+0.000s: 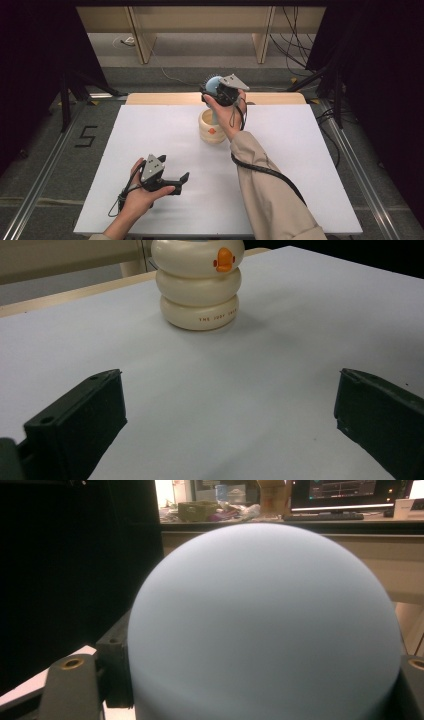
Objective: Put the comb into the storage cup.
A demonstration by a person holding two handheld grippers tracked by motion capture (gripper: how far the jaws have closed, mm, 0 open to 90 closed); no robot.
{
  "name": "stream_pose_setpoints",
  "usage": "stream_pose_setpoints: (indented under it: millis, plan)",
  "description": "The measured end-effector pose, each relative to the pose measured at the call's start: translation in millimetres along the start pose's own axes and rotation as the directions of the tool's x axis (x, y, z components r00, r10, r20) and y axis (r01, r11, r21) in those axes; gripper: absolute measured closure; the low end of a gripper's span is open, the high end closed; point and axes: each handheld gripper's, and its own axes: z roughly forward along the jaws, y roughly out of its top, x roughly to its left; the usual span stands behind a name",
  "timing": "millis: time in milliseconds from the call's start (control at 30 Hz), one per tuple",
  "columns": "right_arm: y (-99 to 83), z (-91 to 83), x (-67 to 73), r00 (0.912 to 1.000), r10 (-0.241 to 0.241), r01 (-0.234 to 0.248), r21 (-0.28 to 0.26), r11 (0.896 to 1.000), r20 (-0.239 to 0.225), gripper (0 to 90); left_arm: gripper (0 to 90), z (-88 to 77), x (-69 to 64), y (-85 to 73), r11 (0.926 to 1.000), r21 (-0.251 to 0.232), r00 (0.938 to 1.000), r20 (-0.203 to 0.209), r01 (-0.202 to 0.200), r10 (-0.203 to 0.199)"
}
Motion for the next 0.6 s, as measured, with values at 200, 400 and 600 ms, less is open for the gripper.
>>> stream_pose_setpoints:
  millis: [200,400,600]
  plan:
    - [-4.0,0.3,0.4,1.0000,0.002,-0.002,0.001,1.000,0.002,24.4,0.0,0.7,-0.2,-0.5,1.0000,0.002,1.0000,0.002,-0.001,0.001]
    - [-5.5,0.7,1.6,1.0000,-0.003,0.003,-0.002,1.000,0.000,24.4,0.0,0.9,-0.2,-0.6,1.0000,0.003,1.0000,0.003,-0.003,0.003]
    - [-6.9,1.4,1.9,1.0000,-0.006,0.006,-0.001,1.000,0.000,24.4,0.0,0.8,0.0,-0.5,1.0000,0.002,1.0000,0.002,-0.003,0.003]
